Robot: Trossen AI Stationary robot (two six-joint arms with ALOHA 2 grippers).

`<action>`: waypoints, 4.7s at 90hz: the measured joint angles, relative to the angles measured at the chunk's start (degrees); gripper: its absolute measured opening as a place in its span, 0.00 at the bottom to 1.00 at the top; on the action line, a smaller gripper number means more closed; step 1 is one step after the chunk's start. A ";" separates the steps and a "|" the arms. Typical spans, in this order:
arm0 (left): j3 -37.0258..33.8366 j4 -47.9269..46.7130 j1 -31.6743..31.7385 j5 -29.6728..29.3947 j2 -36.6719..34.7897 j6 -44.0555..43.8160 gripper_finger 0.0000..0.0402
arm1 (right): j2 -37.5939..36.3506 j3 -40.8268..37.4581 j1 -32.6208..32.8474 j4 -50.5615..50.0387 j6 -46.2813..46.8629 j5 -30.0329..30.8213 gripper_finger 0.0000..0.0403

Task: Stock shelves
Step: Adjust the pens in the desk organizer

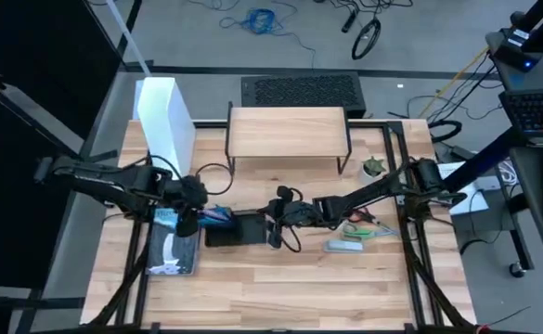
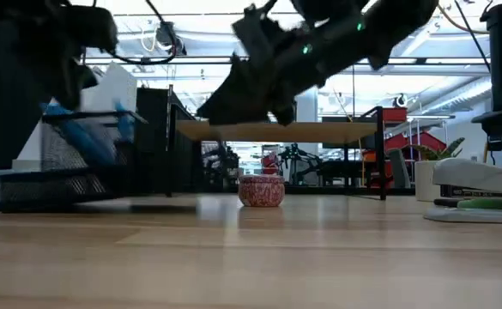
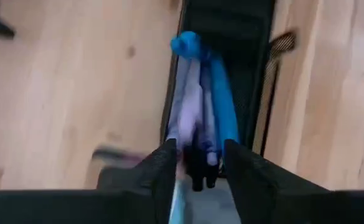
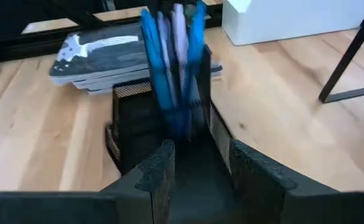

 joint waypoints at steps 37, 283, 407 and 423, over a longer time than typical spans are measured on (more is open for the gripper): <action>0.22 5.17 -0.52 0.35 -0.52 3.94 0.18 | 3.37 0.00 -0.43 4.59 0.17 -0.17 0.33; 4.97 23.89 0.83 0.38 15.67 6.05 0.09 | 3.39 0.04 -0.41 -4.09 0.35 -0.19 0.06; 3.17 11.62 -3.79 -4.07 7.15 3.30 0.09 | 3.39 0.02 -0.32 -4.15 1.05 -0.17 0.06; 3.26 16.80 -2.88 -4.64 8.41 5.35 0.09 | 3.39 0.02 -0.30 -4.15 1.05 -0.18 0.06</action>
